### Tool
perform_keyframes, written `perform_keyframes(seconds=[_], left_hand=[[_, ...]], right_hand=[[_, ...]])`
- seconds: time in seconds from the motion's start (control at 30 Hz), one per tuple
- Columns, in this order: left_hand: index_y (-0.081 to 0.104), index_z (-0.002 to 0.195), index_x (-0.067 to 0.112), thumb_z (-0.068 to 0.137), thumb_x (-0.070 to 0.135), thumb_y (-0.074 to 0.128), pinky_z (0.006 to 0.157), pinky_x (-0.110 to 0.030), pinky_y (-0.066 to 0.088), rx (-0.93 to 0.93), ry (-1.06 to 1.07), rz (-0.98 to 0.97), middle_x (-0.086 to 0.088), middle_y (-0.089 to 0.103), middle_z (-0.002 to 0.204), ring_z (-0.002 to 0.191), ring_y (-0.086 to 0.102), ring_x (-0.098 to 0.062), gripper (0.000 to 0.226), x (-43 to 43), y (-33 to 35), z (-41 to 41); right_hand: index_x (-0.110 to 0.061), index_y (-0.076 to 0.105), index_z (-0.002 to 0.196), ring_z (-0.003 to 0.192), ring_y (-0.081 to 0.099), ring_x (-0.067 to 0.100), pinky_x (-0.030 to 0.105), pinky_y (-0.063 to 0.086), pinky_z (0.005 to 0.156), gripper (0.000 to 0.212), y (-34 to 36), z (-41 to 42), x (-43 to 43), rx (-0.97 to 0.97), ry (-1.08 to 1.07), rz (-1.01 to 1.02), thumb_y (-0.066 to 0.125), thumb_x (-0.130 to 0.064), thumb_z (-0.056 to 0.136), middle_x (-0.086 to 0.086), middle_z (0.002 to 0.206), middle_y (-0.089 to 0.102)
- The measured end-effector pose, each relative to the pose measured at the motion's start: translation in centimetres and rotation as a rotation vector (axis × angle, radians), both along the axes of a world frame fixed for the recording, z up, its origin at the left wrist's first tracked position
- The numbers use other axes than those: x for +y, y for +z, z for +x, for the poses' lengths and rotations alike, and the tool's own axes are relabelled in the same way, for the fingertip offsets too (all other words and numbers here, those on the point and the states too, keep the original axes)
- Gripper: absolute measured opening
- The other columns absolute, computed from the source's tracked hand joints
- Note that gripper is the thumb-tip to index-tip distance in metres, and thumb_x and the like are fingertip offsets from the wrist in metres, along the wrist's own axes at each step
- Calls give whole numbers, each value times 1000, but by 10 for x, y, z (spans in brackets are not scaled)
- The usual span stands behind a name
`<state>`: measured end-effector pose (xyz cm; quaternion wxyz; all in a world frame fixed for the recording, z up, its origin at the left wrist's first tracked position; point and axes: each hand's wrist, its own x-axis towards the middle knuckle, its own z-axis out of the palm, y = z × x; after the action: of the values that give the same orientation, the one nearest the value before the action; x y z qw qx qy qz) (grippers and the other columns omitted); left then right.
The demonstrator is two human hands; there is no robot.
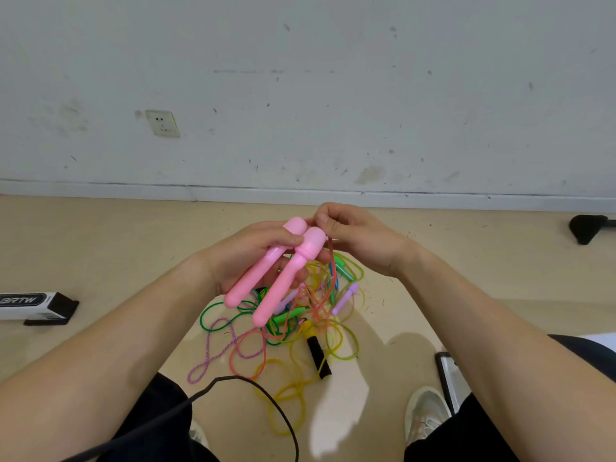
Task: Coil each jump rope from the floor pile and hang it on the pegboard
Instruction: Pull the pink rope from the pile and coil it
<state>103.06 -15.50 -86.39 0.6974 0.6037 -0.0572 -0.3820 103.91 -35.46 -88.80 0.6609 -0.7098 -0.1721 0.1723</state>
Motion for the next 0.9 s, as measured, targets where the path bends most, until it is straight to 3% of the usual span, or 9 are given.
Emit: perform_keyframes(seconds=[0.1,0.2,0.33,0.47,0.57,0.63,0.7,0.8,0.9], left_hand=[[62,111,5,98,9,41,59,-30,54,-1,-11,-16,-17,70,102,64,58,-22,25,2,1,0],[66,110,8,97,9,43,63,-31,50,-64,-16,31,-17,71,103,65,59,-23,26,5,0,3],[63,115,3,89,13,56,69,-35,46,-85,-29,47,-21,70,105,67,57,-27,29,13,-4,9],[59,115,4,84,16,57,73,-36,51,-179,-173,201,-19,71,108,75,64,-31,34,21,-5,12],[60,115,7,82,10,61,78,-36,57,-199,-220,203,-22,69,115,94,69,-36,33,22,-9,12],[63,114,10,79,10,71,94,-51,54,-264,-251,230,-29,62,123,110,62,-47,35,22,-14,13],[67,114,12,75,25,79,105,-63,40,-340,-264,279,-33,57,127,115,58,-49,43,21,-17,15],[68,116,3,76,42,72,104,-49,43,-346,-206,270,-25,63,126,119,60,-35,56,16,-14,13],[66,113,-3,85,44,63,110,-49,39,-335,-150,239,-22,67,121,125,58,-35,55,10,-19,14]], right_hand=[[-18,53,80,65,52,11,29,44,76,24,4,-1,-1,20,-17,-30,49,-20,104,0,78,61],[-13,46,89,58,37,16,26,35,58,20,7,0,-5,20,-81,-90,56,-27,99,-7,64,57],[-16,61,81,57,33,13,27,29,55,33,9,2,-17,-41,-33,-265,55,-46,94,-5,60,41],[-11,67,76,55,33,12,24,28,53,27,15,4,-29,-30,-30,-254,58,-22,99,9,67,39],[-10,67,76,53,28,13,27,24,53,26,15,3,-25,-17,-21,-247,59,-20,99,4,59,35],[-9,68,77,53,27,13,28,23,53,25,17,3,-20,-26,2,-252,60,-20,99,-2,56,35],[-11,71,78,54,28,13,28,24,52,25,20,1,-15,-35,36,-276,61,-21,98,-2,57,35],[-16,72,76,52,33,11,26,26,49,23,24,-1,-9,-81,56,-384,65,-25,96,0,58,41],[-9,74,80,50,42,7,19,33,49,19,25,1,-7,-139,13,-471,71,-25,91,-1,56,51]])
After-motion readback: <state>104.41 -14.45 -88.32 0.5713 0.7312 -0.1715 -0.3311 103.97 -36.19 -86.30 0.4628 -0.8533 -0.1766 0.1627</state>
